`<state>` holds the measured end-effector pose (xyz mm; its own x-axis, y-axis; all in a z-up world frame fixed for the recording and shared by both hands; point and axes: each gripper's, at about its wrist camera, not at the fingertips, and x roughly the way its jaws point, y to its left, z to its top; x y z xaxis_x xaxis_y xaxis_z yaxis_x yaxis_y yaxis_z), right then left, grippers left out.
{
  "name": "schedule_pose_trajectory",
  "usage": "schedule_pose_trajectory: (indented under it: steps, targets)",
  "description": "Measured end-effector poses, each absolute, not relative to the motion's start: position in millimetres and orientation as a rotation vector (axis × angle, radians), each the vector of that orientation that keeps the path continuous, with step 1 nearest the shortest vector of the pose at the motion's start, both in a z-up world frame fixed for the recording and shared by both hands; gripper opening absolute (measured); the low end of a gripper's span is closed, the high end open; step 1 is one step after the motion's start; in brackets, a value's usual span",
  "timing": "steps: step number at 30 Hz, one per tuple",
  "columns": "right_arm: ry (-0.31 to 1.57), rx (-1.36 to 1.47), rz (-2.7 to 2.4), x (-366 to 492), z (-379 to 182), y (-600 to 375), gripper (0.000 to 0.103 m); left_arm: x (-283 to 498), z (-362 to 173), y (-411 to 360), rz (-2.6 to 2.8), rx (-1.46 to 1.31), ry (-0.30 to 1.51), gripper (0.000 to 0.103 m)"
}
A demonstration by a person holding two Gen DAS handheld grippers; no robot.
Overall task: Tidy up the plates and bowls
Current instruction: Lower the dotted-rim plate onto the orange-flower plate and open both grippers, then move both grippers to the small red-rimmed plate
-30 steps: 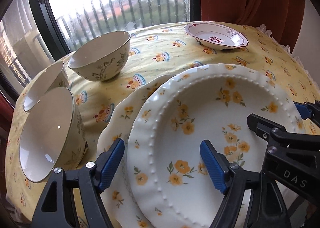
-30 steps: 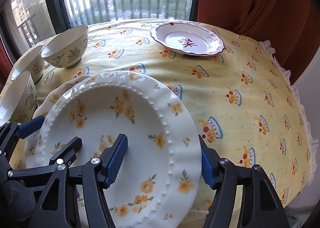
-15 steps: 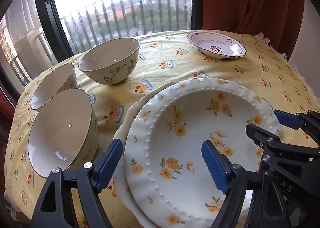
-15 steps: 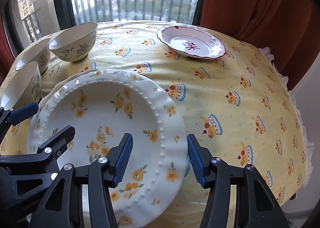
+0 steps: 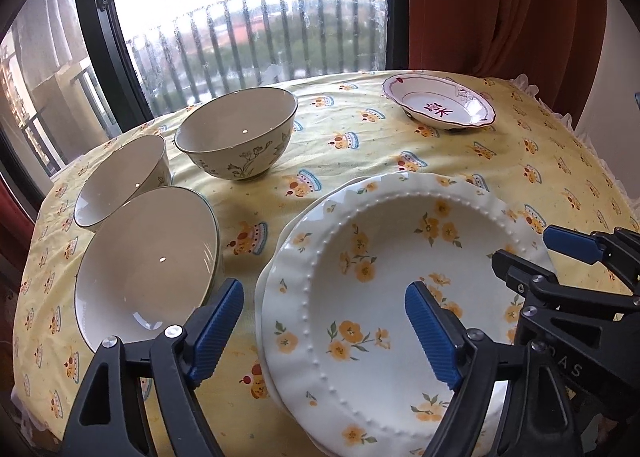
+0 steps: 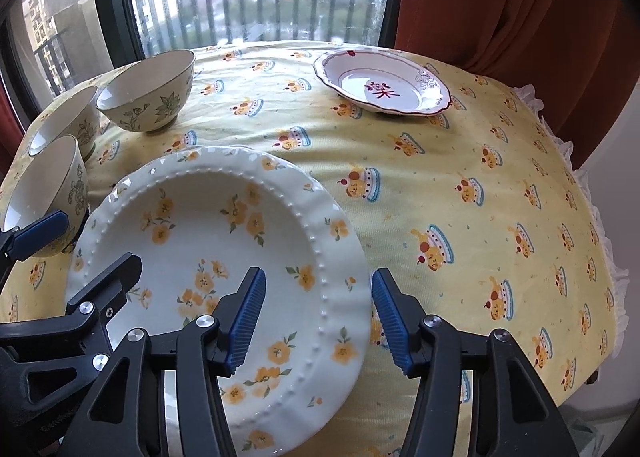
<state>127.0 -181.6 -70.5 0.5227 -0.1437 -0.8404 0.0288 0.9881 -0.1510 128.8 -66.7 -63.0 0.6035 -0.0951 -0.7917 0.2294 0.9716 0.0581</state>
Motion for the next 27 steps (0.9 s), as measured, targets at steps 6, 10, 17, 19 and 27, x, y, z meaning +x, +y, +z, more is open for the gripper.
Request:
schedule_pose_trajectory:
  steps: [6, 10, 17, 19, 27]
  targets:
    - [0.951, -0.121, -0.110, 118, -49, -176, 0.060, 121, -47, -64, -0.180, 0.147, 0.861, 0.087]
    - [0.920, -0.109, -0.118, 111, -35, -175, 0.061, 117, -37, -62, -0.181, 0.143, 0.841, 0.090]
    - [0.844, -0.092, -0.125, 106, -13, -178, 0.069, 116, -25, -65, -0.178, 0.143, 0.807, 0.092]
    - [0.826, -0.087, -0.130, 107, -7, -181, 0.069, 119, -20, -68, -0.178, 0.138, 0.798, 0.092]
    - [0.755, -0.073, -0.127, 125, 16, -212, 0.073, 145, 1, -92, -0.166, 0.074, 0.756, 0.092]
